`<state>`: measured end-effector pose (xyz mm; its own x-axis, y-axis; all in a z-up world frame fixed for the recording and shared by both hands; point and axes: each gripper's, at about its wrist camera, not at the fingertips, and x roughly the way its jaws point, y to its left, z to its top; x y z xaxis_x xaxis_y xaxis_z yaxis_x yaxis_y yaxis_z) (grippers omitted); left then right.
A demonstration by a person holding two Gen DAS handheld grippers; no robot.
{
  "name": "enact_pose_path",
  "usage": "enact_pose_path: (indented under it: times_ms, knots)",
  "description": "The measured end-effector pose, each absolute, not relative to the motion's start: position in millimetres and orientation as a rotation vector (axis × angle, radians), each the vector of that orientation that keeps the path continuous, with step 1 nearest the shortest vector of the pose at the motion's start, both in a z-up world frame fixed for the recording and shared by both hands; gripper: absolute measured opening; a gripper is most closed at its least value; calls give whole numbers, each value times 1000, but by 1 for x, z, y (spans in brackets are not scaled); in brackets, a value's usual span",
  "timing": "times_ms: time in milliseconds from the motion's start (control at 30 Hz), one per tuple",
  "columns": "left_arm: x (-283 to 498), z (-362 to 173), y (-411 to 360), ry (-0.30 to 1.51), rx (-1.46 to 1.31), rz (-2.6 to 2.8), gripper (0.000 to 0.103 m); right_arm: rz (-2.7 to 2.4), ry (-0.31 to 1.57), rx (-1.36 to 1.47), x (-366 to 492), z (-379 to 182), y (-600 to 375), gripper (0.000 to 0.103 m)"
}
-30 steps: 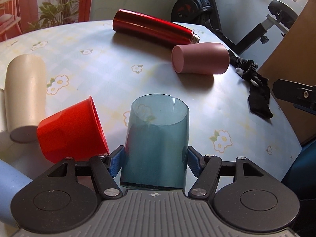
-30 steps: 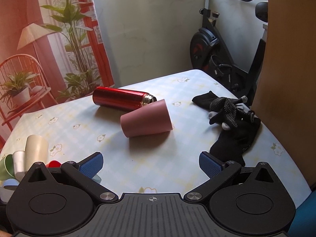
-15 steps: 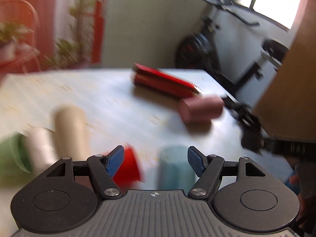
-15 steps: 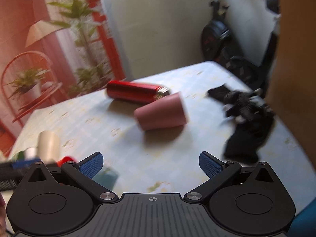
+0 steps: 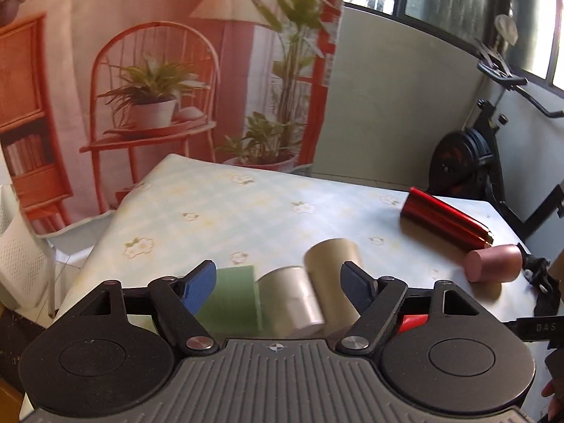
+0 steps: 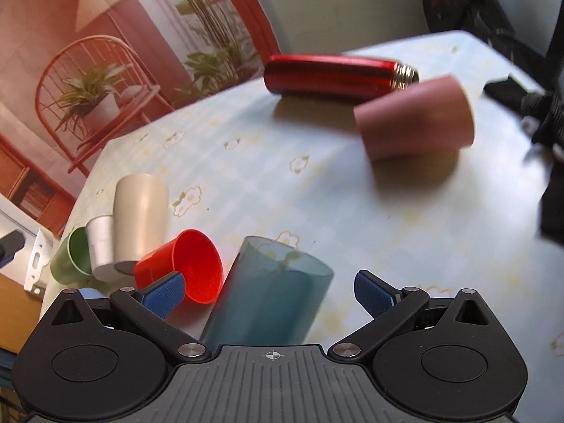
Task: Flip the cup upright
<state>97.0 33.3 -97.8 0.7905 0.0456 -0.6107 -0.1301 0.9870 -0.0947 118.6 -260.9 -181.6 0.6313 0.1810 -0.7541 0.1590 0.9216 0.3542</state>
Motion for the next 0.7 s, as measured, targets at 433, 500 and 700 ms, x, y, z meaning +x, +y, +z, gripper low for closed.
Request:
enact_pose_path:
  times_ms: [433,500,700]
  knots:
    - [80,-117,40,675,-242,29,80,7,986,601,133,-211,-276,81]
    - [80,-121,40,696,-261,14,80,10,980,606,130,-211,-276,78]
    - [78,-124,32,726,-244,-22,79,37,938,586,120,-204,-274,69]
